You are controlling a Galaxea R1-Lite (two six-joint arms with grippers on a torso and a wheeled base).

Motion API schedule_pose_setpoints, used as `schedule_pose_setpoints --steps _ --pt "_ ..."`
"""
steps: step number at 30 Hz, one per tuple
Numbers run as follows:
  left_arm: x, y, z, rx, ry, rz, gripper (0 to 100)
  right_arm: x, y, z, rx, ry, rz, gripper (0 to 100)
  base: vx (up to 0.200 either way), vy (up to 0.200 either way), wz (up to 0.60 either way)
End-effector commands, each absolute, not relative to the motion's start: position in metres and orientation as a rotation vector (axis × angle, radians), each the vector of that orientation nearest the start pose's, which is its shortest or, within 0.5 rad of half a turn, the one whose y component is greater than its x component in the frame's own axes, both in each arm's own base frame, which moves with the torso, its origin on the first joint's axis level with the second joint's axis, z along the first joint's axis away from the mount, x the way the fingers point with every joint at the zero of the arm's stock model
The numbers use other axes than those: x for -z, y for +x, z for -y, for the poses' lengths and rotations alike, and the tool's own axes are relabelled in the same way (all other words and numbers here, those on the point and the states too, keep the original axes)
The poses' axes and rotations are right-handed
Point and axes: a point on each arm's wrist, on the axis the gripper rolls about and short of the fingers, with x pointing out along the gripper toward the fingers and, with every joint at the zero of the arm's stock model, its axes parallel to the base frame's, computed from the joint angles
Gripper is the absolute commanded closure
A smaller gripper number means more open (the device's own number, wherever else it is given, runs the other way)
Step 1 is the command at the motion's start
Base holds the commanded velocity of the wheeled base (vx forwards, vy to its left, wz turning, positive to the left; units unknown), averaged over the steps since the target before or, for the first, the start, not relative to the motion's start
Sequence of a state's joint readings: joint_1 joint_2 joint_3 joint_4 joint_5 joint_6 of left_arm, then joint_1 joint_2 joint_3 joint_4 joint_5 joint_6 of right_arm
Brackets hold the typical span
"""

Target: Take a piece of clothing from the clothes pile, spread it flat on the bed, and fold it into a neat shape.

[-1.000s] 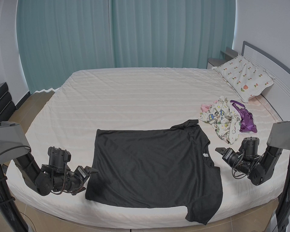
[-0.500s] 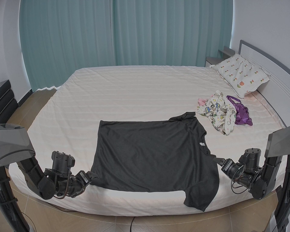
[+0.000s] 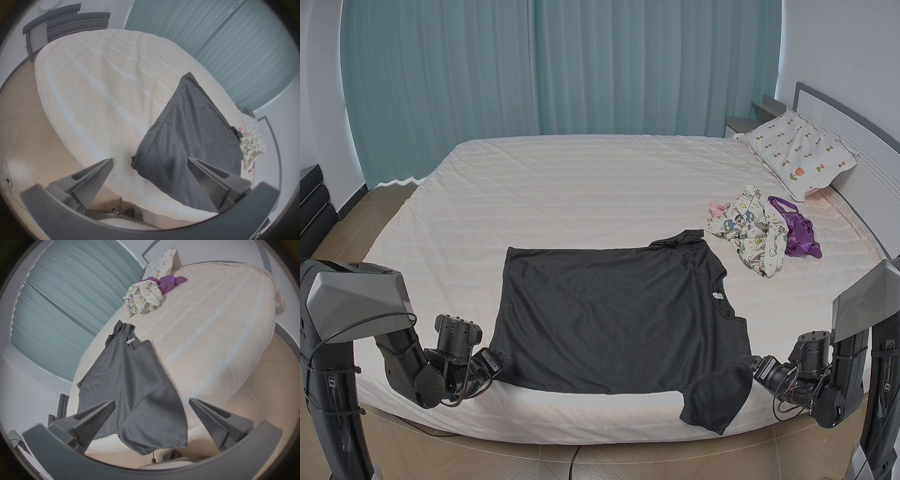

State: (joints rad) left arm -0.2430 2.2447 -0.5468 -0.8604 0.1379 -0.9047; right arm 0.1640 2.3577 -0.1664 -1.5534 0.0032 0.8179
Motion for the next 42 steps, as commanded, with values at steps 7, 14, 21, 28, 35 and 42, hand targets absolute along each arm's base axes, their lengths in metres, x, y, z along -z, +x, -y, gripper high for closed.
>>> schedule_pose_setpoints --steps 7,14,21,28,35,42 --pt "0.042 0.309 0.074 -0.286 -0.644 -0.813 0 0.039 0.245 -0.042 0.112 0.731 -0.693 0 0.0 0.0 0.0" --pt "0.044 0.315 0.075 -0.284 -0.643 -0.8 0 0.039 0.243 -0.043 0.11 0.728 -0.702 0 0.0 0.0 0.0" --pt "0.049 0.319 0.079 -0.305 -0.622 -0.783 100 0.039 0.242 -0.043 0.108 0.725 -0.706 0 0.0 0.0 0.0" --pt "0.047 0.319 0.079 -0.308 -0.63 -0.779 100 0.04 0.241 -0.047 0.096 0.716 -0.715 0 0.0 0.0 0.0" --pt "0.039 0.308 0.076 -0.323 -0.656 -0.783 100 0.039 0.244 -0.047 0.066 0.714 -0.708 0 0.0 0.0 0.0" --pt "0.027 0.295 0.071 -0.313 -0.671 -0.79 100 0.04 0.252 -0.03 -0.026 0.602 -0.705 0 0.0 0.0 0.0"
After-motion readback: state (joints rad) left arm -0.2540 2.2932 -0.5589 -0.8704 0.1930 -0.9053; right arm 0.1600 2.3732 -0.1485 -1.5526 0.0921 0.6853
